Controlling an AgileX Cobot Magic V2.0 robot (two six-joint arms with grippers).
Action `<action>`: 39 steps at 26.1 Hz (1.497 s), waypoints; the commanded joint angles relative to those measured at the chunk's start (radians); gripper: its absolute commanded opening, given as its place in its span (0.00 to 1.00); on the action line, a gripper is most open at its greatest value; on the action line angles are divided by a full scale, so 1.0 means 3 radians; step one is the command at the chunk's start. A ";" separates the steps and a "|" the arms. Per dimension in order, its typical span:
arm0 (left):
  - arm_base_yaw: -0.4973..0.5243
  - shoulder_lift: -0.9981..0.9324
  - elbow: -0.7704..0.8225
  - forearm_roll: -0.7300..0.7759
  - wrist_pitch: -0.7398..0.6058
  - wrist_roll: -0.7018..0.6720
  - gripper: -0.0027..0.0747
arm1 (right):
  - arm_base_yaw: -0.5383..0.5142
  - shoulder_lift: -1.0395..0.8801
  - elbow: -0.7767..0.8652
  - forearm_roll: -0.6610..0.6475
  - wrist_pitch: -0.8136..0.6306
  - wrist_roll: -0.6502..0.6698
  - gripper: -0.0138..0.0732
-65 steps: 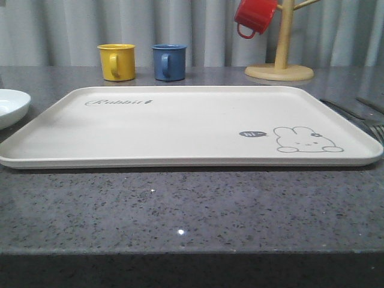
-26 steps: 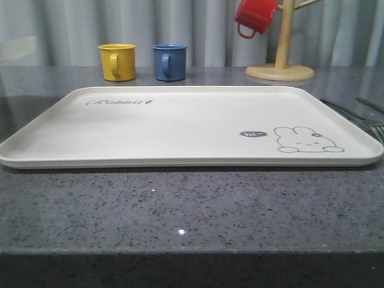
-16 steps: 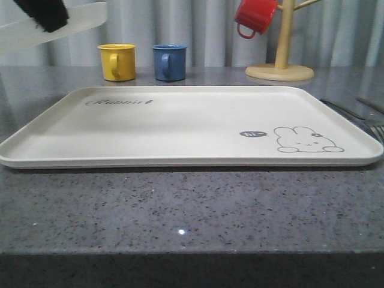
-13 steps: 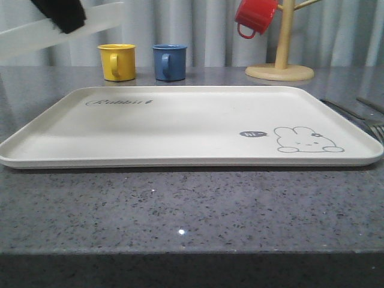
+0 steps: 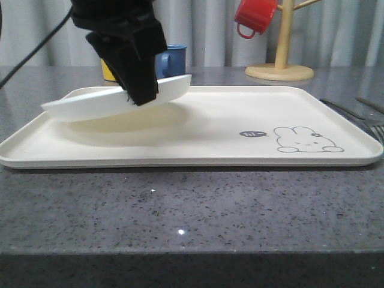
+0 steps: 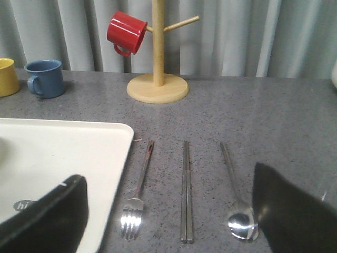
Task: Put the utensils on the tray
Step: 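Lift the white plate and lower it onto the tray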
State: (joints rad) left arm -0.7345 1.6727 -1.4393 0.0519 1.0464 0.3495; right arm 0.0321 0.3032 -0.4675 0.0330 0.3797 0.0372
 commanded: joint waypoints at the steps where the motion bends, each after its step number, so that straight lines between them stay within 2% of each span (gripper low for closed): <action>1: -0.0027 -0.0052 -0.0120 -0.0056 -0.0056 -0.0033 0.01 | -0.0012 0.0056 -0.0120 -0.0031 -0.0257 -0.0021 0.91; 5: -0.0027 0.0023 -0.0120 -0.0061 -0.0028 -0.0033 0.05 | -0.0012 0.0056 -0.0120 -0.0031 -0.0257 -0.0021 0.91; 10: -0.0027 0.0044 -0.0120 -0.0095 -0.0021 -0.0071 0.26 | -0.0012 0.0056 -0.0120 -0.0031 -0.0257 -0.0021 0.91; 13: -0.0027 0.0044 -0.0129 -0.0095 -0.0012 -0.0113 0.44 | -0.0012 0.0056 -0.0120 -0.0031 -0.0257 -0.0021 0.91; 16: -0.0027 0.0044 -0.0233 -0.0095 0.0133 -0.0144 0.51 | -0.0012 0.0056 -0.0120 -0.0031 -0.0257 -0.0021 0.91; 20: -0.0027 0.0044 -0.0495 -0.0095 0.0518 -0.0144 0.48 | -0.0012 0.0056 -0.0120 -0.0031 -0.0257 -0.0021 0.91; 22: -0.0027 0.0044 -0.0641 -0.0087 0.0723 -0.0144 0.41 | -0.0012 0.0056 -0.0120 -0.0031 -0.0257 -0.0021 0.91; 29: 0.0006 -0.0103 -0.0775 0.0111 0.0730 -0.0144 0.01 | -0.0012 0.0056 -0.0120 -0.0031 -0.0257 -0.0021 0.91; 35: 0.0294 -0.0369 -0.0663 0.0111 0.0730 -0.0326 0.01 | -0.0012 0.0056 -0.0120 -0.0031 -0.0257 -0.0021 0.91; 39: 0.0731 -0.0660 -0.0327 0.0111 0.0722 -0.0435 0.01 | -0.0012 0.0056 -0.0120 -0.0031 -0.0257 -0.0021 0.91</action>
State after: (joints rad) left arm -0.5874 1.5681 -1.5668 0.0740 1.2389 0.2495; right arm 0.0321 0.3032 -0.4675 0.0330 0.3797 0.0372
